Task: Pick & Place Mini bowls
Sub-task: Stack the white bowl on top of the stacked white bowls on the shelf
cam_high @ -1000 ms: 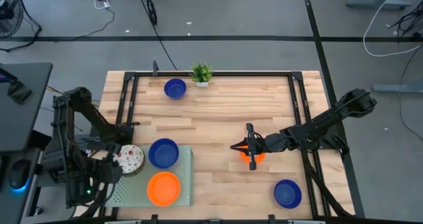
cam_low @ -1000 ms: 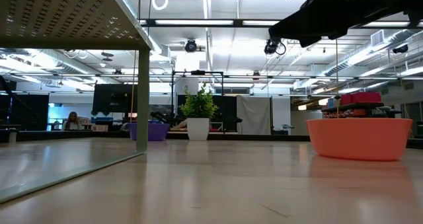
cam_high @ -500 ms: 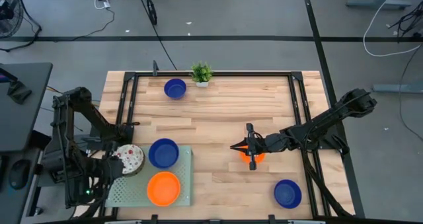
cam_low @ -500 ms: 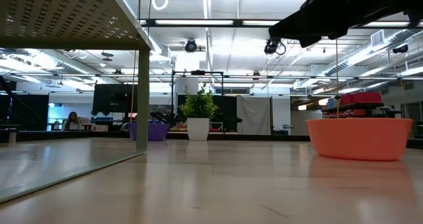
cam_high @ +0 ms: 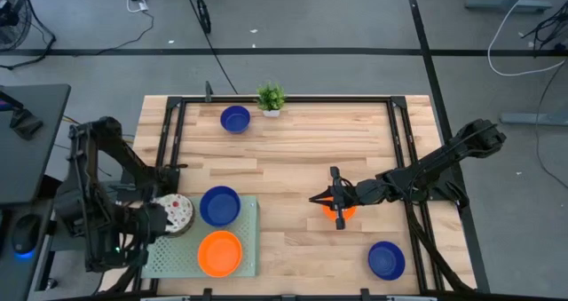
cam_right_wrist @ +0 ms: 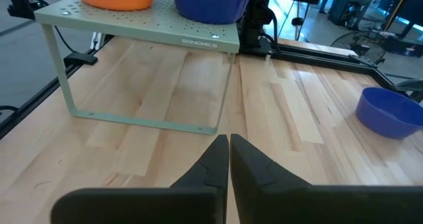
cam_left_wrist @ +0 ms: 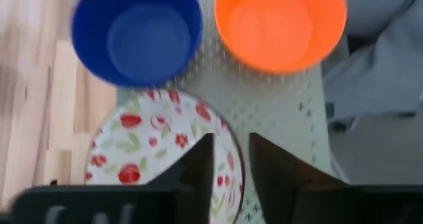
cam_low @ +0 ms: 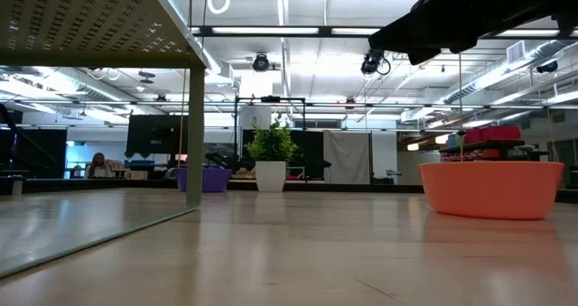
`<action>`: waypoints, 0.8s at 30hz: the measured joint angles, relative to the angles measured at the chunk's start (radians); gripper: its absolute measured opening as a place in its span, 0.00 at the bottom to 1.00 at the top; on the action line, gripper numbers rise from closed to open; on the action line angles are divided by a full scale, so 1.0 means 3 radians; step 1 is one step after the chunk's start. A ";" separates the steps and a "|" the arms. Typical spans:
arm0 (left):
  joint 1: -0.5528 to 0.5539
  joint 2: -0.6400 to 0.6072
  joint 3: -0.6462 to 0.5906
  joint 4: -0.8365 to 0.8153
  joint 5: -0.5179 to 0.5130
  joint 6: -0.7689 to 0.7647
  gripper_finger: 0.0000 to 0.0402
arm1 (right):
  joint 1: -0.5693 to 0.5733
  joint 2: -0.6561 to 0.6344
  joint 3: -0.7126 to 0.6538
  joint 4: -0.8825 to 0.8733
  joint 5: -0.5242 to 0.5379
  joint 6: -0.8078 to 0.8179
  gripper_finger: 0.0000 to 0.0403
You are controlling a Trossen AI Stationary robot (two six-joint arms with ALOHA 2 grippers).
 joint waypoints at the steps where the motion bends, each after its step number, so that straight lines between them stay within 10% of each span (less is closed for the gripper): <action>1: 0.0008 0.0000 0.0041 0.0001 -0.0061 0.0008 0.20 | 0.0000 0.0000 -0.0001 0.0000 0.0000 0.0000 0.04; 5: 0.0083 -0.0002 0.0098 -0.0001 -0.0093 0.0255 0.03 | 0.0000 0.0000 0.0000 0.0000 0.0000 0.0001 0.04; 16: 0.0440 -0.0001 0.0059 -0.0002 -0.0015 0.0563 0.01 | 0.0000 0.0000 0.0000 0.0001 -0.0003 0.0088 0.04; 24: 0.0675 0.0000 -0.0326 -0.0001 0.0685 0.0477 0.00 | 0.0000 0.0000 0.0000 0.0001 -0.0009 0.0088 0.04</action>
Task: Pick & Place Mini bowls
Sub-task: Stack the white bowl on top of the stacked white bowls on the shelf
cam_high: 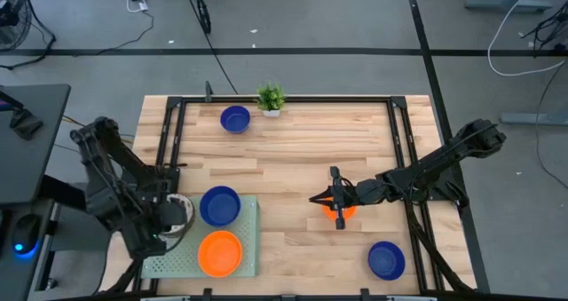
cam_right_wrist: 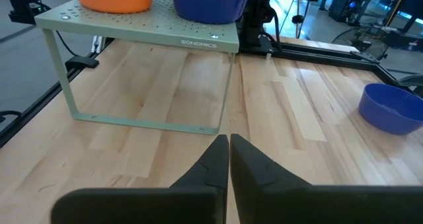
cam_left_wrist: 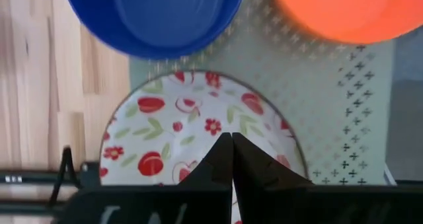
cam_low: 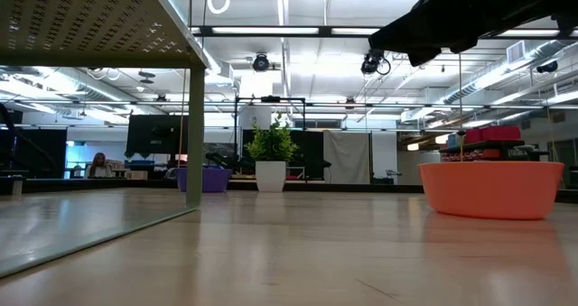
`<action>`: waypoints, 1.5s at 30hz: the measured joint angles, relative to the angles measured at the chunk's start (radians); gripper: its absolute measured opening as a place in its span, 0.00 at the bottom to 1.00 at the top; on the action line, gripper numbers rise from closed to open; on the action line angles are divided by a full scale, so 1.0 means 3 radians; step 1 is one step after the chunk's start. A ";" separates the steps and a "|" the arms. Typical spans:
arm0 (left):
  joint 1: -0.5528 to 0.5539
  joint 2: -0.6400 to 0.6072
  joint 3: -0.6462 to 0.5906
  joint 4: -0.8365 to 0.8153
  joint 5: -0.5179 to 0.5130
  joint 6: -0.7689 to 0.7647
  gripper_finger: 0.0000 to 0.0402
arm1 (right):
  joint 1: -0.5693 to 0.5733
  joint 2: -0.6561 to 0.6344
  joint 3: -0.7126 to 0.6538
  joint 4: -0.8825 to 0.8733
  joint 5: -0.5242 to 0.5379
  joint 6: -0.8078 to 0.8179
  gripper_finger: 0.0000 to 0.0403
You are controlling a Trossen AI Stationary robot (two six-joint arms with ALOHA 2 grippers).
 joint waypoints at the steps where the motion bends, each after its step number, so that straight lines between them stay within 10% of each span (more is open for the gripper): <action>1: 0.0000 0.0000 -0.0032 0.0000 0.0031 -0.0029 0.00 | 0.0000 0.0000 0.0000 0.0000 0.0000 0.0000 0.04; 13: -0.0013 0.0000 -0.0058 0.0000 0.0234 -0.0324 0.00 | 0.0000 -0.0001 0.0000 0.0000 0.0000 -0.0001 0.04; 45: -0.0364 0.0348 0.0021 0.0004 -0.0770 -0.0111 0.00 | 0.0000 -0.0001 0.0000 0.0000 0.0008 -0.0010 0.04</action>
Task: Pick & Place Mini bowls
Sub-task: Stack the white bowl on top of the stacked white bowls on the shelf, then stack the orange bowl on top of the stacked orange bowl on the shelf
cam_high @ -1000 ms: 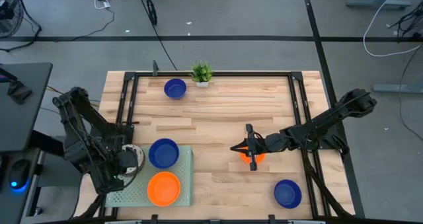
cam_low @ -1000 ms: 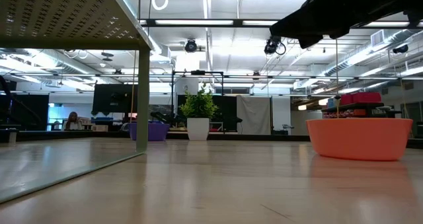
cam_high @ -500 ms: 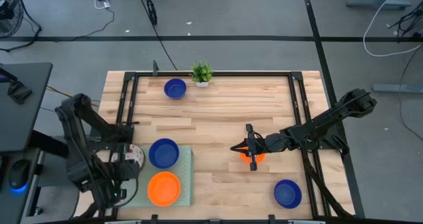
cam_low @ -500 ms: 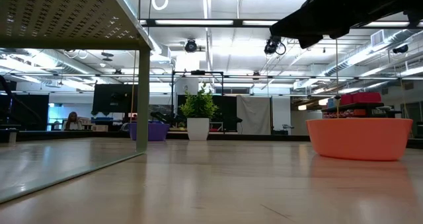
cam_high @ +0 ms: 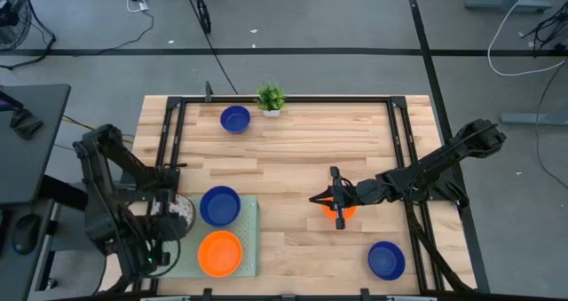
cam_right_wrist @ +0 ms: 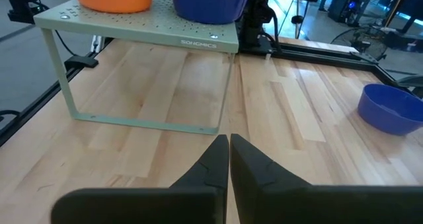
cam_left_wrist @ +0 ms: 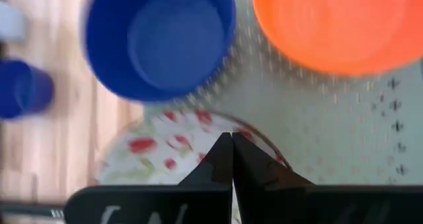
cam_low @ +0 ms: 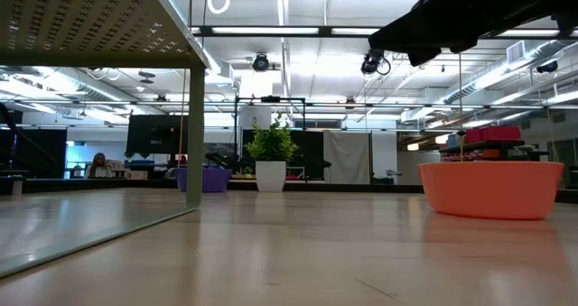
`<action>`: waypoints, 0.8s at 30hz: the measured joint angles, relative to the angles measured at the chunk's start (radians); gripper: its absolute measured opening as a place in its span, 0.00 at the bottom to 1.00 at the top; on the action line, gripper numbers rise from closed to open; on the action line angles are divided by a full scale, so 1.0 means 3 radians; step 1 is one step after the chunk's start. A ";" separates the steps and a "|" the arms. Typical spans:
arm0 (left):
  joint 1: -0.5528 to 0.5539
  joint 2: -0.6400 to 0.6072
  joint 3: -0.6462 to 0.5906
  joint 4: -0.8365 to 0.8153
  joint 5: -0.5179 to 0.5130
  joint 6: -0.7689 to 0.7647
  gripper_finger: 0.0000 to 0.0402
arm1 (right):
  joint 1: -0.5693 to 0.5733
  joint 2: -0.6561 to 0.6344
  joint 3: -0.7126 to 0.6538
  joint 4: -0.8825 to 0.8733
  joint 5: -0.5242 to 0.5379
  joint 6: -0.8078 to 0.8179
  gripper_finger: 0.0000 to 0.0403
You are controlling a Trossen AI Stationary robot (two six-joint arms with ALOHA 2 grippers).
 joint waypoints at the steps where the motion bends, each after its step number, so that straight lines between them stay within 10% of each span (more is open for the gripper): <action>1: 0.0000 -0.0027 0.0034 -0.0003 -0.0102 0.0034 0.00 | 0.0001 0.0000 0.0000 0.0000 0.0002 0.0000 0.04; 13: 0.0463 -0.0120 0.0373 0.0515 -0.2565 0.1094 0.01 | 0.0274 -0.0667 0.0004 -0.0293 0.0127 0.0155 0.01; 17: 0.1094 -0.0075 0.0371 0.1176 -0.2088 0.1948 0.01 | 0.0669 -0.1113 0.0006 -0.0994 0.0293 0.0659 0.01; 24: 0.2158 0.0305 0.0368 0.2955 -0.0199 0.3585 0.02 | 0.1370 -0.1330 0.0006 -0.1640 0.0421 0.1674 0.00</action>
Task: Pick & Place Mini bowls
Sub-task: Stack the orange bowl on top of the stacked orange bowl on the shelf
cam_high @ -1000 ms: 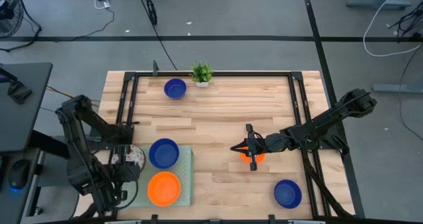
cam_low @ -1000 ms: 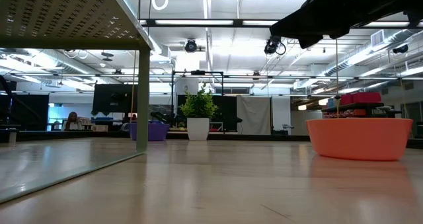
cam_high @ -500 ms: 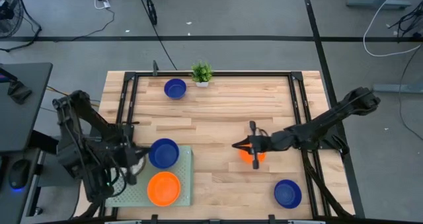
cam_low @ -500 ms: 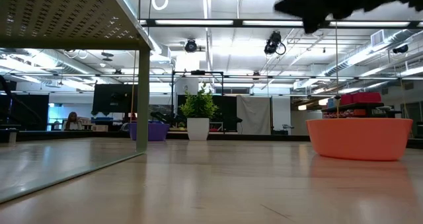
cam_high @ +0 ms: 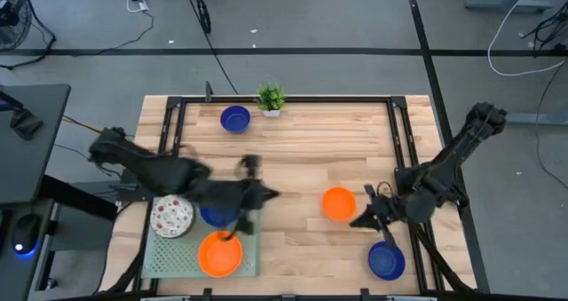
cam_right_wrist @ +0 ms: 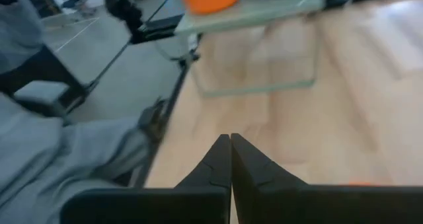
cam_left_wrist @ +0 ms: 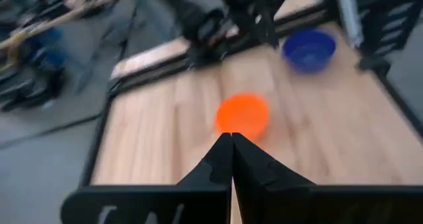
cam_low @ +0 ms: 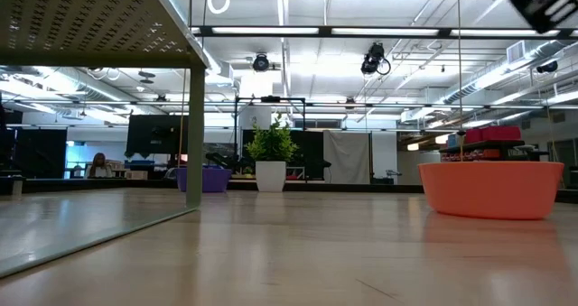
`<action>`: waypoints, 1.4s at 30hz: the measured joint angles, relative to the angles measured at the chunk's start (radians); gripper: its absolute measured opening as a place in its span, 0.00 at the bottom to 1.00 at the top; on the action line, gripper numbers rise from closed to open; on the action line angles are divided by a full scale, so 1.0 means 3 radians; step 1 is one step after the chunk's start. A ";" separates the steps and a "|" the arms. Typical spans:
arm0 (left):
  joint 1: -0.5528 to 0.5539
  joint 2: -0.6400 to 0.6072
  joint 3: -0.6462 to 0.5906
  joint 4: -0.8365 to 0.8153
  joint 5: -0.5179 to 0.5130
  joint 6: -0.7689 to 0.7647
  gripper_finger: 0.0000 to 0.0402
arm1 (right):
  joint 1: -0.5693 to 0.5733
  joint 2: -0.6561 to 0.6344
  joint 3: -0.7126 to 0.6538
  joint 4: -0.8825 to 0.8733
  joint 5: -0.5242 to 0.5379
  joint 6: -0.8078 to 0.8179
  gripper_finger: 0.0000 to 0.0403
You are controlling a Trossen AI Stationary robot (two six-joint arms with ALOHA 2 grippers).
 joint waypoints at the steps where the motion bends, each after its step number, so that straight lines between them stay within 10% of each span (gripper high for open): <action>1: 0.0139 0.0093 0.0000 0.0214 0.0181 0.0128 0.02 | 0.0093 0.0023 0.0000 -0.0011 0.0033 0.0076 0.00; 13: 0.1123 0.1544 0.0000 0.1682 0.2010 0.0642 0.02 | 0.1146 0.0614 0.0000 0.0619 0.1151 0.0021 0.00; 23: 0.1177 0.2206 -0.0001 0.1953 0.2165 0.1053 0.06 | 0.1251 0.1207 0.0000 0.1432 0.1447 -0.0286 0.00; 35: 0.1169 0.2435 0.0006 0.2078 0.2635 0.1478 0.45 | 0.1250 0.1279 -0.0001 0.1493 0.1446 -0.0210 0.00; 42: 0.1113 0.2515 -0.0001 0.2048 0.2520 0.1655 0.43 | 0.1250 0.1279 -0.0001 0.1492 0.1446 -0.0238 0.00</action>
